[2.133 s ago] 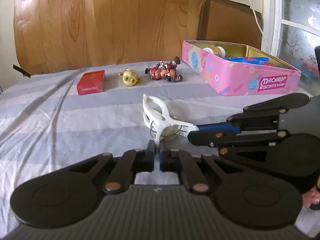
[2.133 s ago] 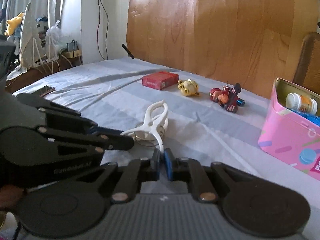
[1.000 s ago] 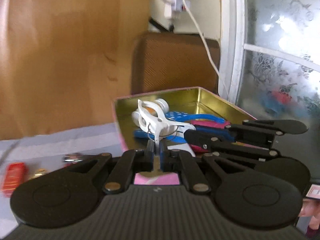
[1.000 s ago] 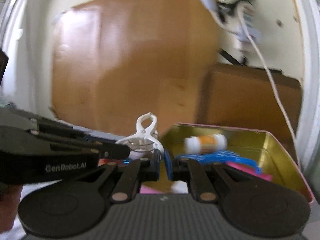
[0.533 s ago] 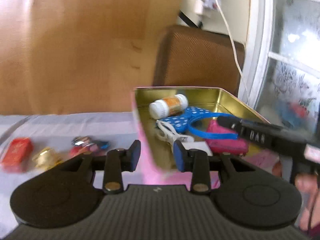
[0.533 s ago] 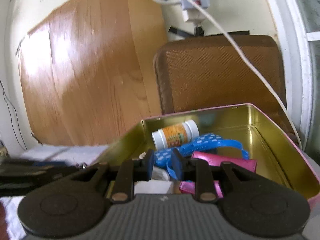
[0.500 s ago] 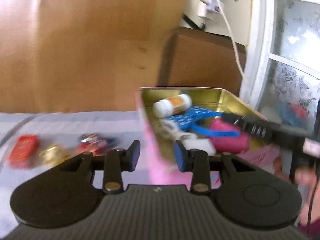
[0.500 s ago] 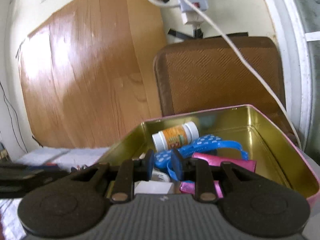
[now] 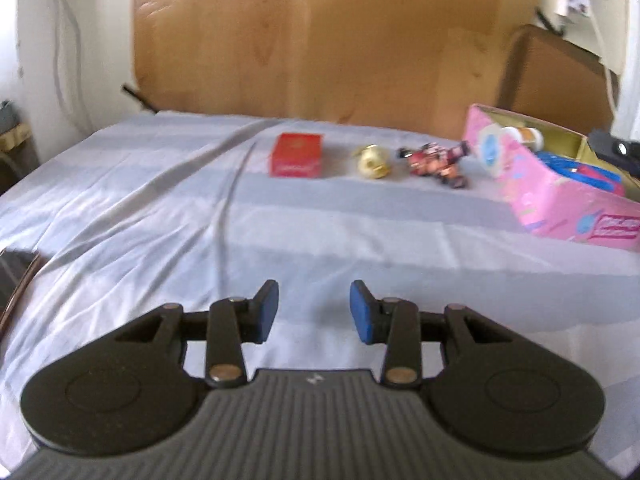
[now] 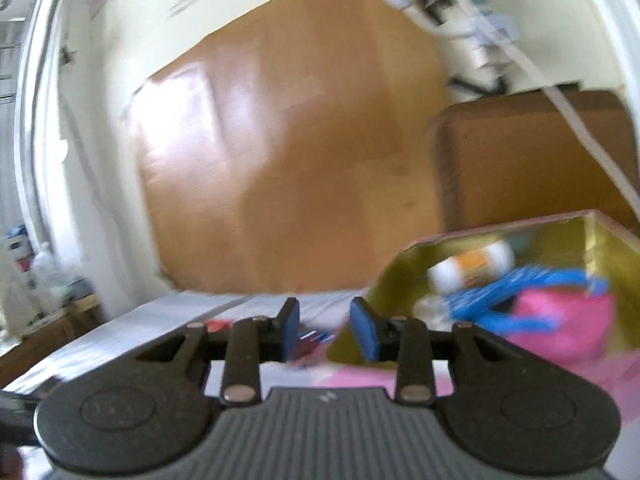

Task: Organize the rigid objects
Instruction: 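Carry the white clip with the left gripper and drop it into the tin, then reach the right gripper to the red cigarette pack, then grasp the red cigarette pack with the right gripper and lift it, then carry the red pack with the right gripper and release it into the tin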

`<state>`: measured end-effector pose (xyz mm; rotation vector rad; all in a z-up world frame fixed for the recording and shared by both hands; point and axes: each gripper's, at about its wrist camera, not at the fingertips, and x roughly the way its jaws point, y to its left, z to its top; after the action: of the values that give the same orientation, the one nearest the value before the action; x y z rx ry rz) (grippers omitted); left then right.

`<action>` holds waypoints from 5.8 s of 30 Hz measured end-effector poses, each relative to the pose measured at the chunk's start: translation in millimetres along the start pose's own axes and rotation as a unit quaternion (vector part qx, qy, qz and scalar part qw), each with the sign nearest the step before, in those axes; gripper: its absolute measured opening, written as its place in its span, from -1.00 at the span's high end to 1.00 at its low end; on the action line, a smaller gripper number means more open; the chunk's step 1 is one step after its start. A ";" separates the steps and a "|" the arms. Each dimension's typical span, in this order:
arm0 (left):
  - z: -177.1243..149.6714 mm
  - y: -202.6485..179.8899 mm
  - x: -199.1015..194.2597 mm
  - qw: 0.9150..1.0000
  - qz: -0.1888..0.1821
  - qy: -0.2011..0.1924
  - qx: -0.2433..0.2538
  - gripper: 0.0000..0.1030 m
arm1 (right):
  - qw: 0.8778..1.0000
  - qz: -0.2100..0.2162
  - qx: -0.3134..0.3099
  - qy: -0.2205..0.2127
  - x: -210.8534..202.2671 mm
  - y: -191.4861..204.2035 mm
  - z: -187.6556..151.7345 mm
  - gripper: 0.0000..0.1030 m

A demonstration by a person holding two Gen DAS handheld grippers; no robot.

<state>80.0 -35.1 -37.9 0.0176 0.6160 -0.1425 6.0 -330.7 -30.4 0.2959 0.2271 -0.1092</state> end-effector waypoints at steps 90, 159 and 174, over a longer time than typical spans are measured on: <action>-11.1 126.8 15.5 0.992 -0.071 -0.042 -0.100 0.09 | 0.981 -0.043 -0.096 0.162 260.2 227.1 -28.2 -0.92; 122.2 -142.8 62.6 0.966 -0.232 -0.061 0.093 -0.18 | 0.992 -0.110 -0.062 0.028 31.6 -61.9 13.7 -0.28; 3.5 19.8 -30.5 0.997 -0.060 -0.033 -0.026 -0.18 | 0.999 -0.032 0.018 0.033 -23.7 58.7 -19.7 -0.29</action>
<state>60.1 -11.8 -18.0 -0.0745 0.5538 -0.2414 -12.9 -267.3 -26.9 0.3277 0.3003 -0.1668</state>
